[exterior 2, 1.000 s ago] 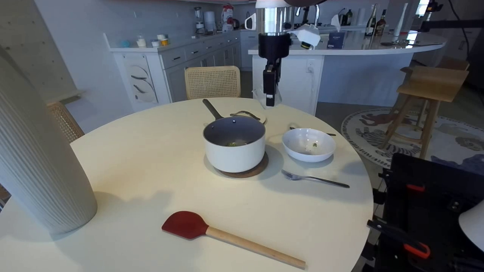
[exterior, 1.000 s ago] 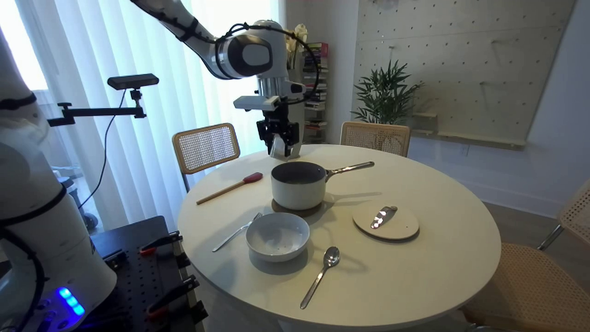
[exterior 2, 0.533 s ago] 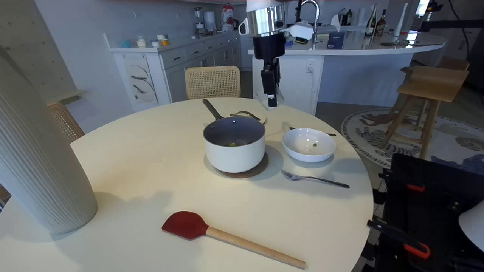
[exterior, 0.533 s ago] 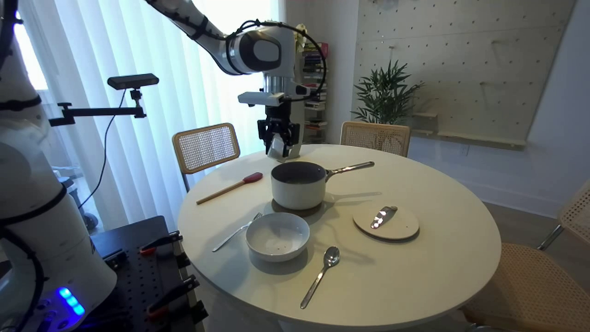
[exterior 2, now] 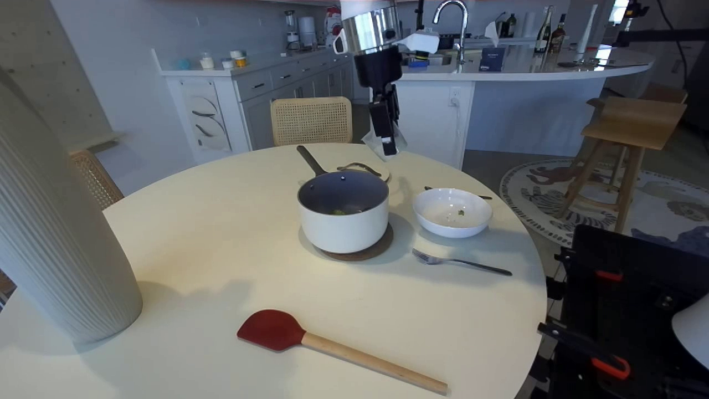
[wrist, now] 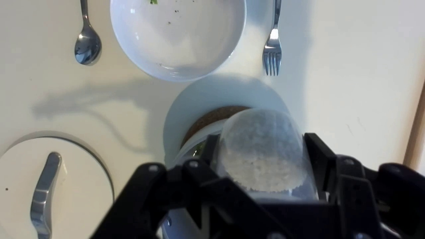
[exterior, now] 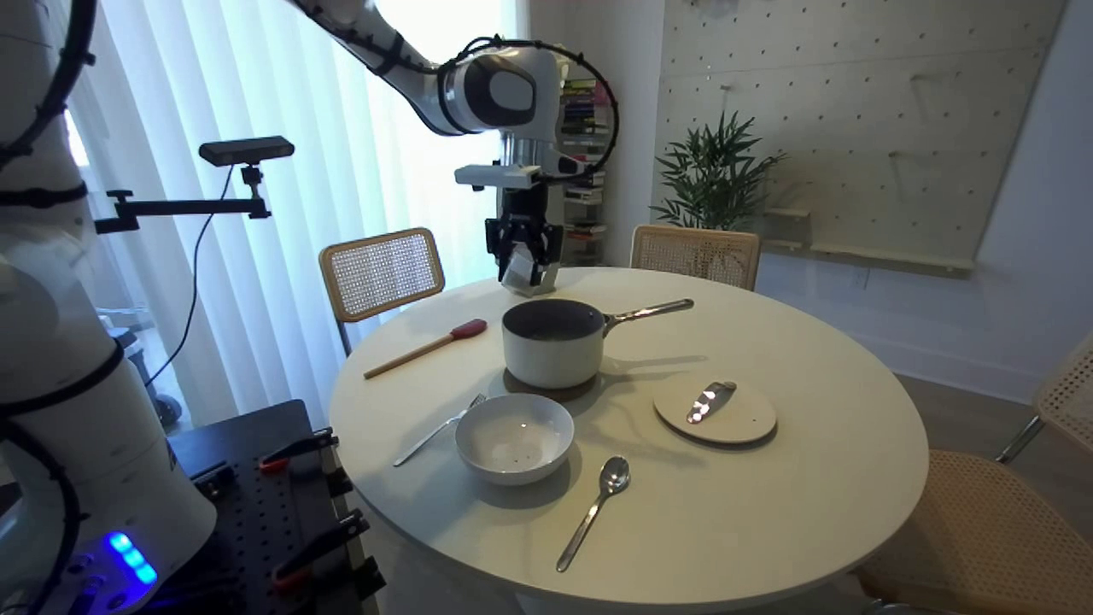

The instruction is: Pour the sugar out of the cup into the white pot

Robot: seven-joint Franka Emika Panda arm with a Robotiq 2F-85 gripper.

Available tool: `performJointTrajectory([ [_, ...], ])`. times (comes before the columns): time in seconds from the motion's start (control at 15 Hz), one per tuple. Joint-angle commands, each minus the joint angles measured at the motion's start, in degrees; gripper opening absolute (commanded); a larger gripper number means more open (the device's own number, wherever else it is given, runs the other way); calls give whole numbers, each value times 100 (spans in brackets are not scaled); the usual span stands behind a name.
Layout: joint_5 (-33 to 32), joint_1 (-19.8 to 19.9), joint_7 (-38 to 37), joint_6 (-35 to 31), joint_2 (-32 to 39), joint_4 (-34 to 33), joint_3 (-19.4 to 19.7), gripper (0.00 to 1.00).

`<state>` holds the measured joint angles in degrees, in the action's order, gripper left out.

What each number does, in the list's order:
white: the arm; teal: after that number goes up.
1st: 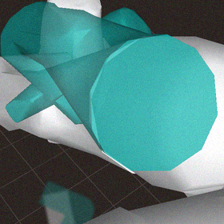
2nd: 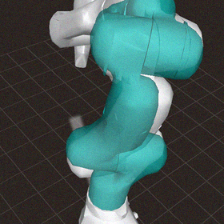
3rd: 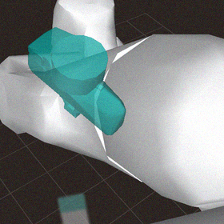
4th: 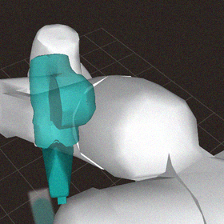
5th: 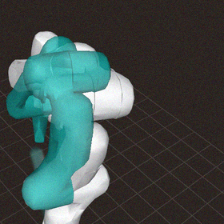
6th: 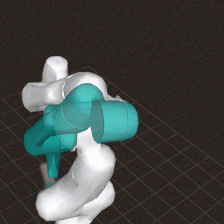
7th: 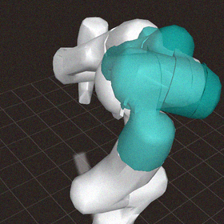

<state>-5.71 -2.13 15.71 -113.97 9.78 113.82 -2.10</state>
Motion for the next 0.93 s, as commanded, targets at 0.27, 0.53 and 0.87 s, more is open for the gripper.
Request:
performJointTrajectory([
  [0.27,-355,-57,49,750,610,-624,-81,41],
  [0.53,-457,-71,222,1092,871,-869,-104,41],
  [0.87,-668,-96,558,1543,1154,-1239,-159,41],
])
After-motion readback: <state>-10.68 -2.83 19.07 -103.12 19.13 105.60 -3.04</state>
